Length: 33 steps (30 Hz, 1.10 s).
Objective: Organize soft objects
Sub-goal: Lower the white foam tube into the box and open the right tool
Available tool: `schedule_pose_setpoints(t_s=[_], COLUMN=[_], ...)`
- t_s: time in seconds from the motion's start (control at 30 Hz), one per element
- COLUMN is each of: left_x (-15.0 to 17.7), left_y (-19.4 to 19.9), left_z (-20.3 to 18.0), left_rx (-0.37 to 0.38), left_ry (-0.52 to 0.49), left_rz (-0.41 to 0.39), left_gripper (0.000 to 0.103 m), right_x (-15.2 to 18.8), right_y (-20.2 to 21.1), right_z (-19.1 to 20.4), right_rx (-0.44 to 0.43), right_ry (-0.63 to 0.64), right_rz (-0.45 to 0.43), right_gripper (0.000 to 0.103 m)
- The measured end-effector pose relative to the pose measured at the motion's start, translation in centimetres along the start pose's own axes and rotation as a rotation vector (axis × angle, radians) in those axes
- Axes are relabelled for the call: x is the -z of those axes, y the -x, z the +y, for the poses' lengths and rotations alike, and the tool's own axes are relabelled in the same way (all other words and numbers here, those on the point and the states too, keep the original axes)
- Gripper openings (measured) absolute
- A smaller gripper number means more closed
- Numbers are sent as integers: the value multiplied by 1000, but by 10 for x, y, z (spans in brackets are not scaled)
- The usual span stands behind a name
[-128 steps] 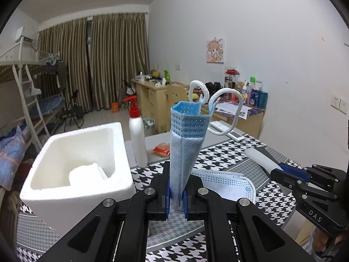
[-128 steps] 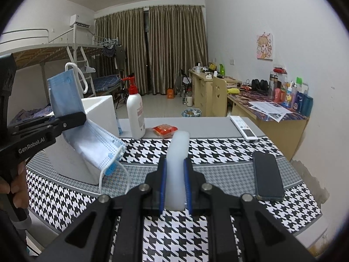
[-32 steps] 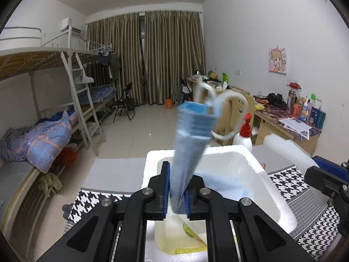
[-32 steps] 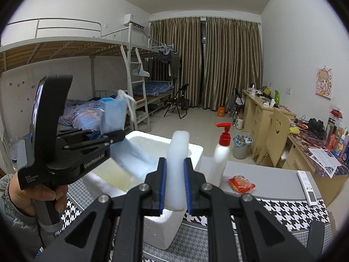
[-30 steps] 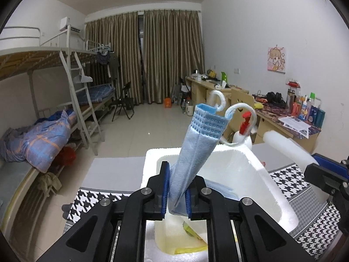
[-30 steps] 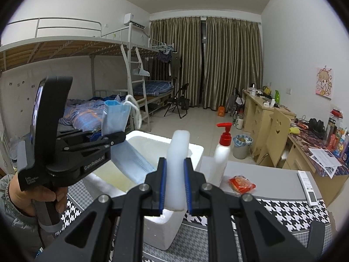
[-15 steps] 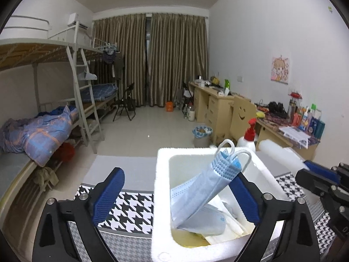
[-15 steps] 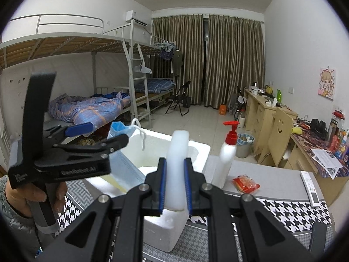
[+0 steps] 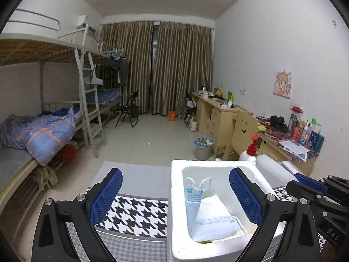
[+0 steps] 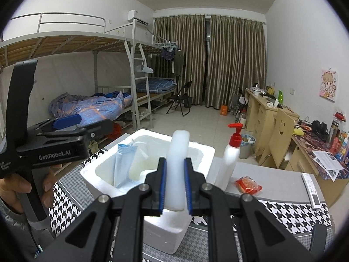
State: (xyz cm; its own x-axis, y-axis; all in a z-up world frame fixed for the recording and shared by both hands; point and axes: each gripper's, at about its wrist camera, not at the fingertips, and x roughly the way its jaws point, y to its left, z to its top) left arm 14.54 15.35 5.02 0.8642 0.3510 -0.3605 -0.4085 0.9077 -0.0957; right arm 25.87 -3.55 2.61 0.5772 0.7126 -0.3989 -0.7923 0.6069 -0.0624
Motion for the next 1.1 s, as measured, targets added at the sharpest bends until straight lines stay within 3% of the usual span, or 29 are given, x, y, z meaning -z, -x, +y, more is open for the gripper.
schedule_pose_setpoints(t_s=[0.9,1.03,1.07,1.1], left_x=[13,13,14,14], left_y=[6,7,7,7], left_z=[25,30,31,32], left_rx=[-60,-61,-59,-56], left_ry=[3,11,13,15], left_rz=[-2,-7,-9,-11], left_gripper=[99,99,99,99], right_x=[-3,-2,-1,-1], right_y=[-28,-34,-35,-36], right_z=[15,11,11,12], right_rx=[-49,-55,-56,-54], right_ry=[13,-13,-11,-9], right_rz=[42,37,46,44], right_gripper=[19,31,43,47])
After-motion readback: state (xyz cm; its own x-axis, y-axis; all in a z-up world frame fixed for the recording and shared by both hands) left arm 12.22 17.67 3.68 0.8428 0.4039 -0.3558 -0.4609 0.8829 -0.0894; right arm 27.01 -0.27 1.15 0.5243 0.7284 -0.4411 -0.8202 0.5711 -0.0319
